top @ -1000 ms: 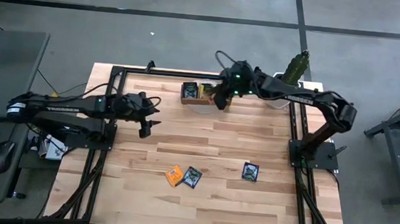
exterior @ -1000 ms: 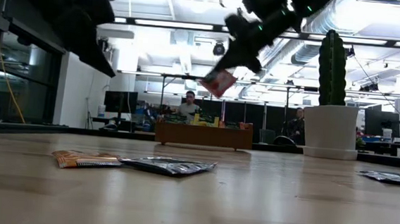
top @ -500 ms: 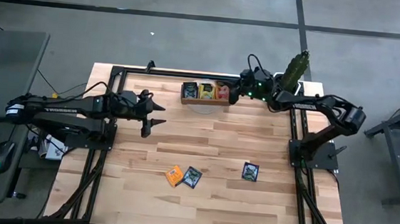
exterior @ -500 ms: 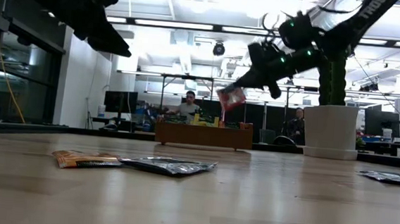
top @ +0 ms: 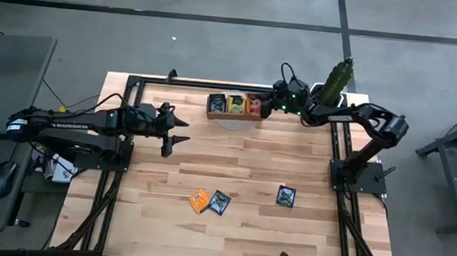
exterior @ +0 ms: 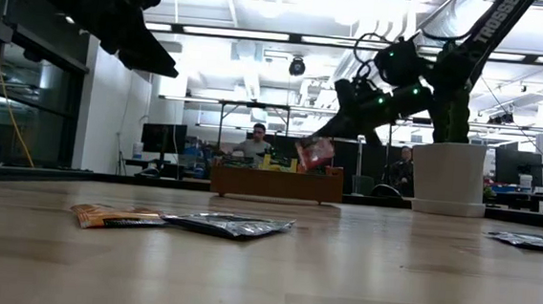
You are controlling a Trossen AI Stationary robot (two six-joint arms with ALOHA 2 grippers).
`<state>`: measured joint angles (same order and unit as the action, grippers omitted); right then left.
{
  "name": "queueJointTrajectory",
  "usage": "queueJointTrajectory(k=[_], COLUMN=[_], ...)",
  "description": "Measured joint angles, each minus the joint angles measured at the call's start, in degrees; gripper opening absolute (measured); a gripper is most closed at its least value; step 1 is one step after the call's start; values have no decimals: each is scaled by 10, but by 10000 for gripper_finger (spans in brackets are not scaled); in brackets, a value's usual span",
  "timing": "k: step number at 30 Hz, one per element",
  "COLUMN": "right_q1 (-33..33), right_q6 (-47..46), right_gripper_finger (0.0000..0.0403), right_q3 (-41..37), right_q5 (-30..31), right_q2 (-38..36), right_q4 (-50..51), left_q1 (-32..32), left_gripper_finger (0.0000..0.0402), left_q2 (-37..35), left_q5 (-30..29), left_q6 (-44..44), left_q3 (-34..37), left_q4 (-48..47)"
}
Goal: Pick & Place Tea
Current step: Put the top orange tea bag in the right compartment of the organizer
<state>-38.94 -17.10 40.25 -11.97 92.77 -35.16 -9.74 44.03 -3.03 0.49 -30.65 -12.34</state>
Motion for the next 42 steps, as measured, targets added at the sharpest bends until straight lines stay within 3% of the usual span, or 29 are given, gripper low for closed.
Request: queueJointTrajectory(k=[42], right_q1=[0], right_q6=[-60], right_gripper_finger=[1], right_q3=[2], right_q5=[16], right_q2=[51], right_q4=[-8], left_q1=[0], left_gripper_finger=[227], left_q2=[0], left_q5=[-2], left_q6=[-14], left_q3=[0], left_q4=[-2])
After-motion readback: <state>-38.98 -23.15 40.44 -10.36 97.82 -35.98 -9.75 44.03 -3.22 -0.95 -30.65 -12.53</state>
